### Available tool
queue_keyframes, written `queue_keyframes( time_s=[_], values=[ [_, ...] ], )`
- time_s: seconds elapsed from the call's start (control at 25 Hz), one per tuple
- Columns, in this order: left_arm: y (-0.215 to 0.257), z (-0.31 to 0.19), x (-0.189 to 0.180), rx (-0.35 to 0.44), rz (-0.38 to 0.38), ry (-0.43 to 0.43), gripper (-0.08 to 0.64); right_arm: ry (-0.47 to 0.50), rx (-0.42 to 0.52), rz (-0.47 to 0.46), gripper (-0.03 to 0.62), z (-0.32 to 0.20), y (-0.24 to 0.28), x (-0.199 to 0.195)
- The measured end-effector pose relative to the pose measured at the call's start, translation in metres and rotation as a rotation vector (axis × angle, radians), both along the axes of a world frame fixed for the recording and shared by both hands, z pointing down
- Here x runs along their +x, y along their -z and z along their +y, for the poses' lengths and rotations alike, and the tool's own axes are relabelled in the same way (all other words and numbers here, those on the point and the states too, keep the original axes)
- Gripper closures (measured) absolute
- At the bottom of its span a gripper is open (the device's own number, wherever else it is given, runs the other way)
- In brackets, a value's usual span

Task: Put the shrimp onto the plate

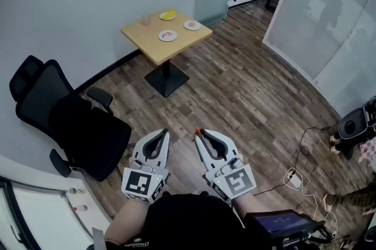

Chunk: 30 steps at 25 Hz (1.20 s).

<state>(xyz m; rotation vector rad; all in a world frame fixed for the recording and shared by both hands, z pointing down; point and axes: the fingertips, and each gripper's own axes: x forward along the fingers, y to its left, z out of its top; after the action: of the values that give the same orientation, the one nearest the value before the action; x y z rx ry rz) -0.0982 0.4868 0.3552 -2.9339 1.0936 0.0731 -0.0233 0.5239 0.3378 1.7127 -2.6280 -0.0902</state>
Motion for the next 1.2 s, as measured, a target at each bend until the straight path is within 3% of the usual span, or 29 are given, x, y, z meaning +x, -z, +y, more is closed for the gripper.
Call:
queue_keyframes(
  time_s=[0.8, 1.2],
  values=[
    [-0.005, -0.014, -0.009, -0.008, 0.010, -0.008, 0.560, 0.021, 0.020, -0.025, 0.543, -0.016, 0.001, -0.013],
    [-0.016, -0.044, -0.057, -0.014, 0.013, -0.005, 0.560, -0.003, 0.008, -0.013, 0.543, -0.046, -0.010, -0.054]
  ],
)
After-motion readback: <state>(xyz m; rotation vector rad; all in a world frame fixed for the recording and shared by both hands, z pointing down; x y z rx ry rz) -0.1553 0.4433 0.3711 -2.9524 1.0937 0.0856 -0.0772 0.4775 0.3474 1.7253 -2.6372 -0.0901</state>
